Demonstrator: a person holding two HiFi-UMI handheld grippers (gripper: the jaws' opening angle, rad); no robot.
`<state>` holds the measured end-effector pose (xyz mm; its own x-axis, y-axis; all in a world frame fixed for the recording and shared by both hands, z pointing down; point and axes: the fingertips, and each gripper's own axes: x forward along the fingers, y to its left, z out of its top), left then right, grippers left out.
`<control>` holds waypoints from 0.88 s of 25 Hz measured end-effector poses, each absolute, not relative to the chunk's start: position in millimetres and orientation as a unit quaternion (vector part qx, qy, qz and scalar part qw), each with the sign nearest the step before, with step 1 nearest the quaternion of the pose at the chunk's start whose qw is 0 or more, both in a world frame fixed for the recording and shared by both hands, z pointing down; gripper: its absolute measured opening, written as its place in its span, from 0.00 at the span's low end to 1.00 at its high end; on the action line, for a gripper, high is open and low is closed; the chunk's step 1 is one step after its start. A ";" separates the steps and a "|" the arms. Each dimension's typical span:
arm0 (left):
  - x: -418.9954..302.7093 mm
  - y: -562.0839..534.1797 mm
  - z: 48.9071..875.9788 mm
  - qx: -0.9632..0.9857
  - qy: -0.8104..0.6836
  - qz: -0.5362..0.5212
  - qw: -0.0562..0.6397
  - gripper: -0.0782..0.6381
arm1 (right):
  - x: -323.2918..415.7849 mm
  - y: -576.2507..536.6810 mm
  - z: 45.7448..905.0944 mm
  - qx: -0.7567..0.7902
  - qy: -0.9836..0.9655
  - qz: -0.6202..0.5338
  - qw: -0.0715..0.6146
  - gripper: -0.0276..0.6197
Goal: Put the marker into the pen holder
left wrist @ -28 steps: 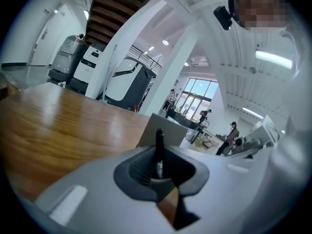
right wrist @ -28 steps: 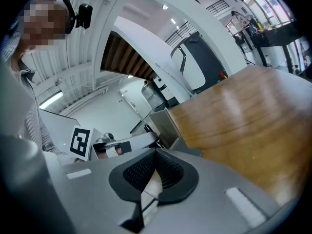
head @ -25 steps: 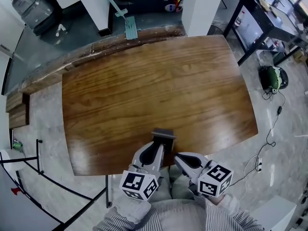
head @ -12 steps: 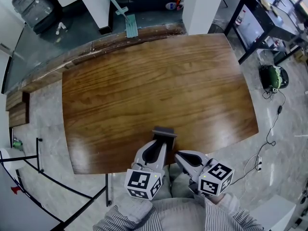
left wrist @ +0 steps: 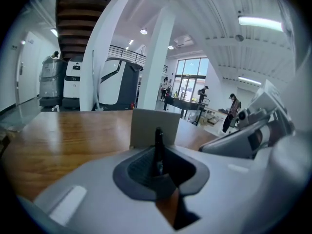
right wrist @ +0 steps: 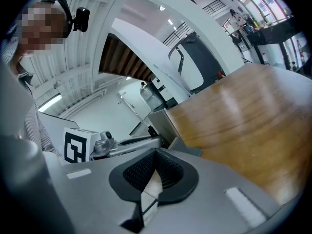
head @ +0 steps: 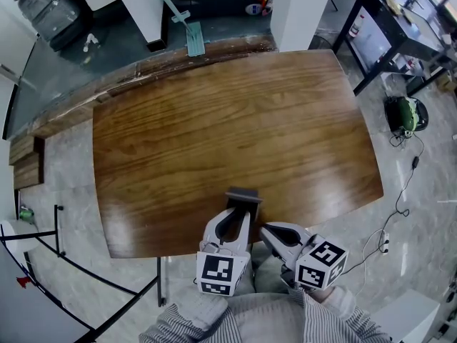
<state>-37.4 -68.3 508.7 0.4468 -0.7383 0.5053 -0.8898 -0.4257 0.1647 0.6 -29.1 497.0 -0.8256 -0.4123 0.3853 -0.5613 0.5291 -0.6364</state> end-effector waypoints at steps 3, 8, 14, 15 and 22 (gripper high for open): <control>-34.8 -68.6 507.9 0.824 -0.494 0.185 0.206 0.19 | 2.8 -30.2 494.9 0.280 -0.869 0.396 0.093 0.04; -32.0 -68.8 507.6 0.822 -0.493 0.180 0.219 0.23 | 5.2 -30.8 493.1 0.281 -0.870 0.395 0.092 0.04; -35.9 -70.0 508.6 0.816 -0.498 0.165 0.243 0.23 | 4.8 -32.2 490.6 0.282 -0.872 0.389 0.091 0.04; -36.8 -70.5 508.5 0.814 -0.499 0.161 0.249 0.23 | 5.1 -32.5 490.3 0.282 -0.872 0.389 0.090 0.04; -42.5 -69.5 508.2 0.805 -0.505 0.164 0.266 0.23 | 6.0 -31.7 482.1 0.278 -0.877 0.381 0.084 0.04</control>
